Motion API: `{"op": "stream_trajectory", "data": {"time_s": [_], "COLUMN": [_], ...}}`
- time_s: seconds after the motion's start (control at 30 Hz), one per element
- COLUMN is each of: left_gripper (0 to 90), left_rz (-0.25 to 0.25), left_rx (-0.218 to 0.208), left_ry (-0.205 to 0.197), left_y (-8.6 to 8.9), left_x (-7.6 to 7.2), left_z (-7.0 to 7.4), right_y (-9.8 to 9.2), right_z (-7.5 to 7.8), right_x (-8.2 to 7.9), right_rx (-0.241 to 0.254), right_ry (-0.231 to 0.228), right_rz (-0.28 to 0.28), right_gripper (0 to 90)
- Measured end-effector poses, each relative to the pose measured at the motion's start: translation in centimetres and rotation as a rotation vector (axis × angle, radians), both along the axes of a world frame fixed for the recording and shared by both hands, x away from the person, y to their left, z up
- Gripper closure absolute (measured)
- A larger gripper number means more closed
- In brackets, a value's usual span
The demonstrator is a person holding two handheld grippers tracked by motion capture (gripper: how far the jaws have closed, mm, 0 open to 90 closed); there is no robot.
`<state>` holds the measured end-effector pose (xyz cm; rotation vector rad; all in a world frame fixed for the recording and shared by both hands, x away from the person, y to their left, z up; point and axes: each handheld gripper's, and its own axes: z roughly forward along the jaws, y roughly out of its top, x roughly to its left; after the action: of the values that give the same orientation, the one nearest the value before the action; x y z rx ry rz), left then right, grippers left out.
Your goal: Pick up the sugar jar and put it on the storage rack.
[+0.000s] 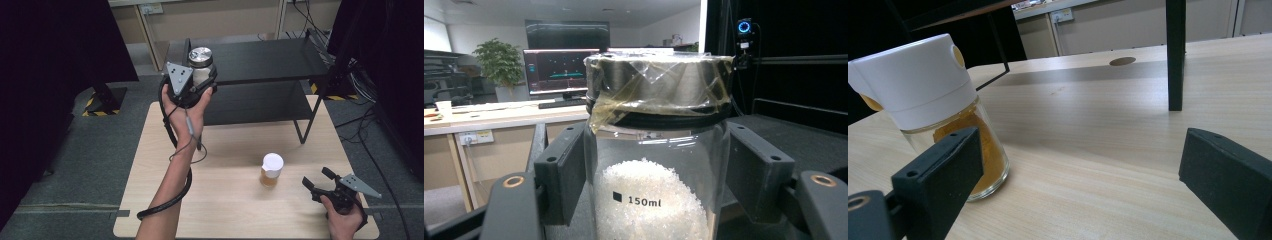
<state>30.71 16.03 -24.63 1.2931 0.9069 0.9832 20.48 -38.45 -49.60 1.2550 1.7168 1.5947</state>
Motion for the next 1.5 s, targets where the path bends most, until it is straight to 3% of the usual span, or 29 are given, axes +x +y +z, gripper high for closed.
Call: {"op": "stream_trajectory", "data": {"time_s": [0.4,1.0,1.5], "left_gripper": [31.0,30.9,30.9], "left_rz": [0.047,0.073,0.092], "left_rx": [0.016,0.034,0.035], "left_ry": [0.005,0.014,0.024], "left_y": [-1.0,-2.1,-2.1], "left_x": [1.6,4.2,5.0], "left_z": [0.8,1.4,1.3], "right_y": [-0.1,-0.2,-0.1], "right_z": [0.0,0.0,0.1], "right_x": [0.1,0.2,0.2], "right_rx": [0.004,0.005,0.0], "right_ry": [0.003,0.007,0.008], "right_rz": [0.004,0.009,0.011], "right_gripper": [4.3,4.3,4.3]}}
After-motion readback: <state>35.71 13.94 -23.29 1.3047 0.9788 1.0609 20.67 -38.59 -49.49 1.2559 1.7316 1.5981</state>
